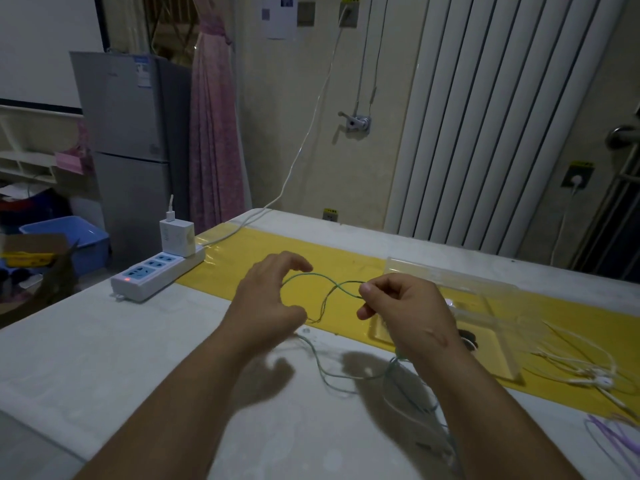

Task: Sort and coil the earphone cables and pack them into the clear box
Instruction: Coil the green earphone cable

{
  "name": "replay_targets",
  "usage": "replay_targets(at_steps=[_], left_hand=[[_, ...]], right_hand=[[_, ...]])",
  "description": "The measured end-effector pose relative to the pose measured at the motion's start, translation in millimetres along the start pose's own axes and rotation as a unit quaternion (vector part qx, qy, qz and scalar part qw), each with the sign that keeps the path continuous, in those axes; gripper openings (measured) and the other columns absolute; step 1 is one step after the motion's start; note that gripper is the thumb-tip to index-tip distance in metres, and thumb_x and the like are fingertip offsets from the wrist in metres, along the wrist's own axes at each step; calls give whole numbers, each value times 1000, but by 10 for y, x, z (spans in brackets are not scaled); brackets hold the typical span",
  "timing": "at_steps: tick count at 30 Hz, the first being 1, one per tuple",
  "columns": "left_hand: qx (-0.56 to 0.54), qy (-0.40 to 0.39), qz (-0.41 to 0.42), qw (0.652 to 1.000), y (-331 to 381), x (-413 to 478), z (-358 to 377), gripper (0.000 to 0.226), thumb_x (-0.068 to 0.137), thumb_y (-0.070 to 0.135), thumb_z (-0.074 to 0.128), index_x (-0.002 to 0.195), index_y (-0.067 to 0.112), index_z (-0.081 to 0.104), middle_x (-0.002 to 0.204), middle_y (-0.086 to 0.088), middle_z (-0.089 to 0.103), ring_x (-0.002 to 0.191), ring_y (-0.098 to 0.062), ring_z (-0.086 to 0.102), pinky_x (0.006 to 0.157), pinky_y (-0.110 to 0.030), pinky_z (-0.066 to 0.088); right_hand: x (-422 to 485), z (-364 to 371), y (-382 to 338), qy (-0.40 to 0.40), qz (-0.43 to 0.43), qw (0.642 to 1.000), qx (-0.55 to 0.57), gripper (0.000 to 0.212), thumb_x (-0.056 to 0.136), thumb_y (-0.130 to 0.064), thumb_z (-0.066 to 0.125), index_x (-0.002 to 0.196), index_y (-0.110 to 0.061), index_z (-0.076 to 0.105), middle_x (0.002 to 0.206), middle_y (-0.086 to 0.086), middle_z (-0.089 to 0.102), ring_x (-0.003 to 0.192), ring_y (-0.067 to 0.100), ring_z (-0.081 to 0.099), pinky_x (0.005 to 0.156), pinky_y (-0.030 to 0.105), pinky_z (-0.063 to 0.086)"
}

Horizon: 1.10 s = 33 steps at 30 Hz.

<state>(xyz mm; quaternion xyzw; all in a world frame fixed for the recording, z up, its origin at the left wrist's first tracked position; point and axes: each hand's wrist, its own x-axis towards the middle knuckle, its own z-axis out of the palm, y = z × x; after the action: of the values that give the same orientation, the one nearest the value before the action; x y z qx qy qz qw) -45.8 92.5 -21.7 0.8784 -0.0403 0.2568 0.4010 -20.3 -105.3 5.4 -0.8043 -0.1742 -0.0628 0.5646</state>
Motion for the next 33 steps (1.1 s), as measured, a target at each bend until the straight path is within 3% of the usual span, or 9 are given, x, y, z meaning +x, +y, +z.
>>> replay_targets(at_steps=[4, 7, 12, 14, 17, 21, 24, 28, 33], left_hand=[[28, 22, 133, 990, 19, -14, 64, 23, 70, 42, 54, 86, 25, 56, 87, 16, 54, 88, -13, 51, 79, -38, 42], [-12, 19, 148, 989, 17, 6, 103, 33, 85, 49, 50, 73, 20, 57, 77, 10, 53, 78, -13, 51, 70, -32, 40], [-6, -30, 116, 993, -40, 21, 173, 33, 77, 55, 57, 80, 27, 72, 105, 14, 53, 104, -2, 51, 85, -15, 39], [10, -11, 119, 993, -25, 21, 186, 31, 75, 54, 61, 83, 25, 66, 97, 13, 54, 95, -3, 52, 80, -15, 41], [30, 18, 125, 992, 2, 28, 193, 27, 78, 44, 64, 86, 21, 54, 86, 12, 53, 82, -8, 51, 71, -27, 44], [16, 3, 148, 989, 9, 18, 185, 13, 84, 38, 60, 89, 26, 60, 87, 16, 56, 84, -4, 54, 69, -22, 44], [8, -9, 150, 989, 10, 35, 191, 13, 87, 32, 58, 83, 20, 63, 84, 12, 57, 79, -6, 53, 69, -23, 42], [57, 96, 67, 991, -57, 74, 137, 11, 88, 27, 56, 79, 21, 59, 83, 8, 55, 79, -11, 50, 68, -30, 40], [102, 242, -104, 959, -136, 97, -11, 15, 94, 27, 54, 83, 19, 59, 86, -1, 56, 79, -23, 51, 64, -32, 35]], right_hand=[[-16, 52, 4, 25, -4, 1000, -4, 16, 92, -26, 62, 79, -20, 69, 64, -6, 71, 47, -2, 50, 54, 24, 36], [-20, 72, 5, 33, -5, 999, -10, 17, 92, -27, 61, 79, -21, 69, 64, -6, 71, 48, -2, 51, 55, 24, 36], [-34, 97, -3, -4, -6, 1000, 8, 14, 92, -26, 62, 82, -19, 69, 65, 0, 71, 46, -1, 48, 56, 25, 36], [-36, 99, -10, -12, -11, 1000, 20, 14, 92, -25, 62, 82, -18, 69, 65, 1, 71, 45, -1, 47, 56, 26, 35], [-43, 99, -12, -18, -7, 999, 26, 14, 92, -26, 62, 82, -19, 69, 64, 1, 71, 44, -2, 46, 57, 26, 34], [-31, 99, 4, -28, 5, 999, 44, 14, 93, -27, 62, 83, -19, 69, 64, 2, 70, 41, 0, 43, 56, 25, 31], [-19, 104, 10, -41, 28, 995, 89, 15, 93, -25, 62, 82, -16, 68, 59, 4, 66, 42, 9, 35, 52, 27, 28], [6, 46, -11, -45, 65, 979, 186, 16, 94, -17, 59, 83, -7, 65, 44, 0, 46, 41, 15, 33, 47, 27, 28], [38, -25, -25, -31, 61, 975, 211, 16, 95, -15, 56, 85, -4, 62, 45, 0, 43, 41, 16, 35, 44, 26, 30]])
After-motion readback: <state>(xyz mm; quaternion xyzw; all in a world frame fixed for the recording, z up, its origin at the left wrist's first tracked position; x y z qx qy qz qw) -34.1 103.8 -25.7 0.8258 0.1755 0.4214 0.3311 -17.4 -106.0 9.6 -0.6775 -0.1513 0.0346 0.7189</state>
